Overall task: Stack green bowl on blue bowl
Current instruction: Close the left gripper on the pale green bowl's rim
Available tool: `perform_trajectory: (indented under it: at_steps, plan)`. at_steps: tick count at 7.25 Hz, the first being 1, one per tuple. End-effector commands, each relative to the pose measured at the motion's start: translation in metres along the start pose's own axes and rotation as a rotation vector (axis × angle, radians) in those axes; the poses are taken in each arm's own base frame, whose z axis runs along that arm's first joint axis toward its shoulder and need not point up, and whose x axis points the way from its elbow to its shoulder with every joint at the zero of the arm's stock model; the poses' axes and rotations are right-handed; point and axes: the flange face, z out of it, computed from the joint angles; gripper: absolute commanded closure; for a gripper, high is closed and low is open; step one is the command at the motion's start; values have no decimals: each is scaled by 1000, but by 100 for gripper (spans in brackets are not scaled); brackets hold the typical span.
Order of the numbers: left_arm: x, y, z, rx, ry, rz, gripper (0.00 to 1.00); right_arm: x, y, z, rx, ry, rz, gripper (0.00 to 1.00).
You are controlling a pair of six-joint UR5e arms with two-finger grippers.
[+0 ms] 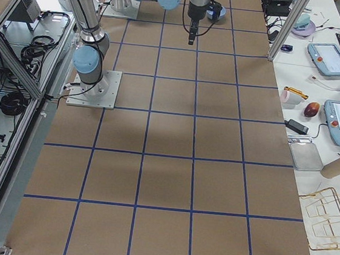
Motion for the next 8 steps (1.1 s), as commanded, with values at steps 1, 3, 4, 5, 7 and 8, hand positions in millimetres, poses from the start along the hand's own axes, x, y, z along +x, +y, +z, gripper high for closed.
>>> perform_trajectory:
  at_steps: [1,3,4,5,7,8]
  plan:
    - [0,0,0,0,2,4,77,0,0,0,0,0,0,0]
    - [0,0,-1,0,-2,1,100,0,0,0,0,0,0,0]
    - [0,0,-5,5,-8,1,100,0,0,0,0,0,0,0]
    - [1,0,-7,6,-7,3,100,0,0,0,0,0,0,0]
    - [3,1,-14,9,-13,6,100,0,0,0,0,0,0,0]
    - [2,-1,-21,21,-22,8,100,0,0,0,0,0,0,0]
